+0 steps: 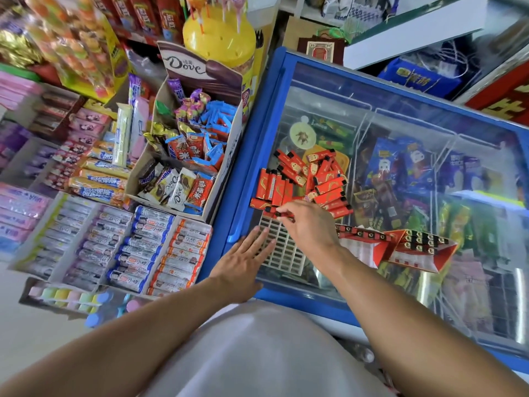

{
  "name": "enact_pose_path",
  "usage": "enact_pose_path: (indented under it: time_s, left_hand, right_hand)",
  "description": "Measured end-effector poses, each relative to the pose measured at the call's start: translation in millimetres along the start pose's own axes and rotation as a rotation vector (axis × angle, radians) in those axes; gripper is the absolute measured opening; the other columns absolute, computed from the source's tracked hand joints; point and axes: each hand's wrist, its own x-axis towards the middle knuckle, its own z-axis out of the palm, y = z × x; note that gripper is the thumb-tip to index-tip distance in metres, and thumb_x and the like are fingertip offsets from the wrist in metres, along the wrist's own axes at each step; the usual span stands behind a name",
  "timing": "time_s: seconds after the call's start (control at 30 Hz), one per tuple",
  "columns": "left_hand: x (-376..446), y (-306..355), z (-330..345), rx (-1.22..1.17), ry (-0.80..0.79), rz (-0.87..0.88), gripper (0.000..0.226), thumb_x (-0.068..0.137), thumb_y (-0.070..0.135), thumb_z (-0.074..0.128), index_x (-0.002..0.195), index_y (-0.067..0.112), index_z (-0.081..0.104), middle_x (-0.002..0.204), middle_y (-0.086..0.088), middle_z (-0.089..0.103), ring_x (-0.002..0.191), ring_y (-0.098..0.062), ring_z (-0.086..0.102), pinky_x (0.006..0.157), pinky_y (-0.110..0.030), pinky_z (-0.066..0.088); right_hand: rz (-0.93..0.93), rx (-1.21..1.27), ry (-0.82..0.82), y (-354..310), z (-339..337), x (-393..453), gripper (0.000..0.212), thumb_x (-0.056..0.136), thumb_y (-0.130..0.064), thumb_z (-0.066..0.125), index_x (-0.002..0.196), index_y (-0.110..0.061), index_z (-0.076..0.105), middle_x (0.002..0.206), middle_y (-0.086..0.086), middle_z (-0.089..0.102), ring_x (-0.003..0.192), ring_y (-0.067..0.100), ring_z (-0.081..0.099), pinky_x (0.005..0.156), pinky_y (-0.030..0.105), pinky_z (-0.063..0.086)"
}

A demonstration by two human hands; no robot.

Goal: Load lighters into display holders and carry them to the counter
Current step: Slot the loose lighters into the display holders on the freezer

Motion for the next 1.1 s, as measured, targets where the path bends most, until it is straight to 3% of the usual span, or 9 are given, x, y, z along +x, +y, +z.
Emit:
enact_pose_path:
  time_s: [0.17,0.27,0.37,0.43,0.57,0.77,0.87,0.93,1.1]
  left_hand:
    - [1,2,-6,0.01,-0.048,-0.012,0.102,0.095,0.051,0.054,0.155,0.026,-0.025,0.155,-0.002,-0.043,0.144,-0.022,-0.037,0.124,-0.04,-0.01]
    - [1,1,-10,0.005,-0.085,0.007,0.105,0.093,0.052,0.056,0.155,0.025,-0.025,0.155,-0.002,-0.043,0.144,-0.023,-0.037,0.119,-0.038,-0.014]
    - [4,-2,-10,0.016,-0.12,0.016,0.106,0.093,0.052,0.056,0.154,0.025,-0.026,0.155,-0.003,-0.044,0.143,-0.024,-0.038,0.121,-0.041,-0.011]
    - [5,-2,-10,0.009,-0.141,0.024,0.107,0.092,0.051,0.056,0.153,0.025,-0.028,0.154,-0.004,-0.044,0.144,-0.025,-0.038,0.123,-0.042,-0.009]
    - [5,-4,-12,0.0,-0.164,0.038,0.11,0.091,0.052,0.059,0.154,0.025,-0.027,0.154,-0.003,-0.044,0.144,-0.025,-0.038,0.122,-0.041,-0.009]
    - [6,-5,-14,0.038,-0.181,0.065,0.111,0.091,0.059,0.055,0.153,0.022,-0.029,0.155,-0.007,-0.042,0.144,-0.028,-0.037,0.125,-0.046,-0.004]
    - [8,-8,-13,0.05,-0.199,0.067,0.112,0.09,0.059,0.054,0.148,0.024,-0.034,0.154,-0.007,-0.043,0.144,-0.028,-0.037,0.125,-0.048,0.0]
    - [9,-8,-14,0.045,-0.206,0.054,0.112,0.089,0.057,0.056,0.15,0.025,-0.032,0.155,-0.007,-0.043,0.145,-0.028,-0.036,0.125,-0.048,0.001]
    - [8,1,-17,-0.058,-0.151,0.011,0.108,0.09,0.052,0.06,0.146,0.028,-0.029,0.152,0.0,-0.042,0.144,-0.022,-0.035,0.126,-0.044,0.0]
  right_hand:
    - [0.105,0.117,-0.163,4,-24,27,0.035,0.091,-0.033,0.071,0.125,-0.029,0.066,0.128,-0.007,0.065,0.103,0.008,0.066,0.097,0.03,0.051]
    - [0.231,0.228,-0.136,8,-23,68,0.032,0.096,-0.032,0.065,0.126,-0.021,0.063,0.111,-0.002,0.07,0.084,0.008,0.064,0.081,0.03,0.054]
    - [0.311,0.172,-0.129,1,-9,95,0.05,0.092,-0.041,0.069,0.13,-0.012,0.055,0.088,-0.003,0.064,0.063,0.009,0.058,0.06,0.028,0.046]
    - [0.349,0.153,-0.156,-5,0,105,0.061,0.084,-0.045,0.077,0.127,-0.008,0.054,0.092,0.003,0.067,0.063,0.014,0.06,0.06,0.028,0.045]
    - [0.402,0.107,-0.204,-14,3,116,0.053,0.081,-0.035,0.081,0.117,-0.003,0.058,0.1,0.009,0.066,0.072,0.017,0.058,0.069,0.029,0.047]
    - [0.488,0.271,-0.133,-12,13,109,0.046,0.087,-0.018,0.076,0.125,-0.007,0.052,0.111,0.006,0.066,0.09,0.022,0.068,0.079,0.038,0.058]
    - [0.559,0.432,-0.094,-6,17,108,0.047,0.09,-0.009,0.071,0.129,-0.011,0.045,0.113,0.003,0.064,0.078,0.016,0.065,0.063,0.03,0.057]
    - [0.528,0.5,-0.064,-4,2,100,0.043,0.091,-0.013,0.071,0.129,-0.012,0.051,0.113,0.001,0.061,0.072,0.011,0.057,0.054,0.021,0.043]
    - [0.356,0.649,0.239,30,-58,26,0.03,0.088,-0.034,0.075,0.116,-0.026,0.069,0.111,-0.003,0.071,0.074,0.009,0.064,0.074,0.03,0.055]
